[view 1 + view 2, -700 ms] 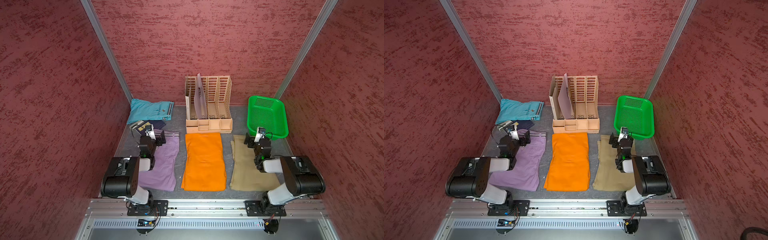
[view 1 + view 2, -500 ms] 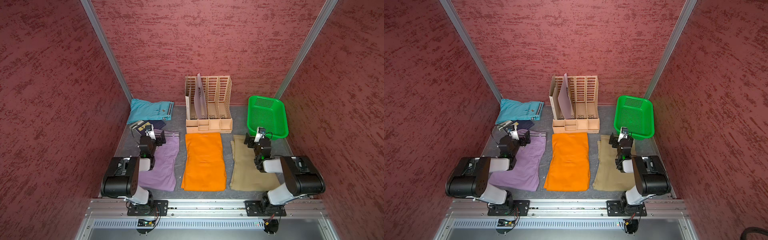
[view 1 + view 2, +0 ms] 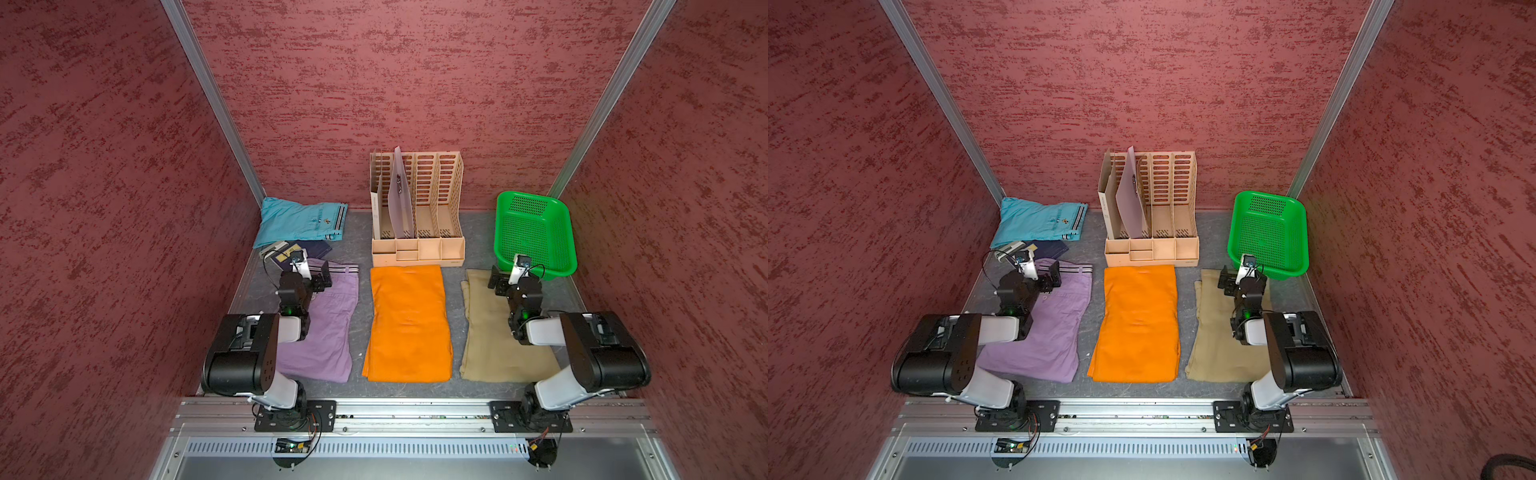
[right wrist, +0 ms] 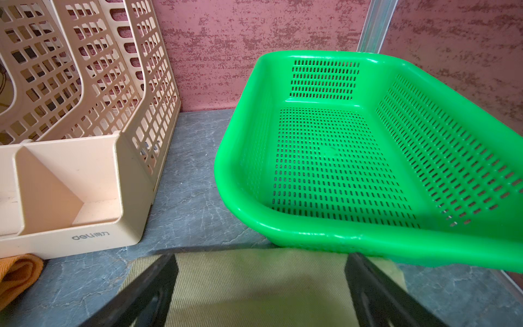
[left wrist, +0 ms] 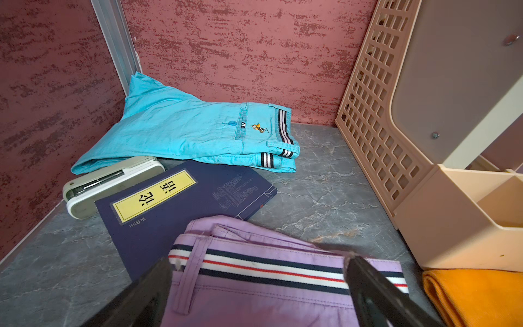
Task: Put the folded long pants in the basket
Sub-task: Pick up the long pant at the center of the board.
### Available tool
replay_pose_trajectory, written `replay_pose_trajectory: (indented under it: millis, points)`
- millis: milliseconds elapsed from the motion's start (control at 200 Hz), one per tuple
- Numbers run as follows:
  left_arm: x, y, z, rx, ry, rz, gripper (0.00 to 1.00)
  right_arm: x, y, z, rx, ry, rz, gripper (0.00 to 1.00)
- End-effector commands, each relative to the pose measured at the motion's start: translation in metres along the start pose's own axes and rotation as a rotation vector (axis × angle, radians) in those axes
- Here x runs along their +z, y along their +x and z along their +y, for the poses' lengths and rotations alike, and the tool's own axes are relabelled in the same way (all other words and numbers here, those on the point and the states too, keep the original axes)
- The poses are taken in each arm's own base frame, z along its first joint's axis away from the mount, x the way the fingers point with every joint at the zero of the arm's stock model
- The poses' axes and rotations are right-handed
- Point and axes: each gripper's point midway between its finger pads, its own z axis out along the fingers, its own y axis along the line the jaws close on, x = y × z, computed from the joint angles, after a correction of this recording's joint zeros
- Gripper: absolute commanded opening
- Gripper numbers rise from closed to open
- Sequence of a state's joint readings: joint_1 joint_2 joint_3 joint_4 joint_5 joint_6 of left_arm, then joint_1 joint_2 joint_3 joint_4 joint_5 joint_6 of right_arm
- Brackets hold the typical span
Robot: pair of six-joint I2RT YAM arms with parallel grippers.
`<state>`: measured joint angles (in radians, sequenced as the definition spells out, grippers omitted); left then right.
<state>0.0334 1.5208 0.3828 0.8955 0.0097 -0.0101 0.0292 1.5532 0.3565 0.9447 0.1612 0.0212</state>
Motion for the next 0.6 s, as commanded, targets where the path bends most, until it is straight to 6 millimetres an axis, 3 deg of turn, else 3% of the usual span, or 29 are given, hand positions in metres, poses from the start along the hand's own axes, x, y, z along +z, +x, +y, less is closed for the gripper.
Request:
replay_pose_trajectory:
  millis: [0,596]
  points:
    - [0.0003,0.0068,-0.0012,0.011,0.006,0.017,1.00,0.0008,-0.0094,0.0031,-0.001,-0.007,-0.028,0.98]
    - [0.0003,0.0074,-0.0014,0.011,0.007,0.019,1.00,0.0016,-0.0089,0.0030,0.000,-0.008,-0.023,0.99]
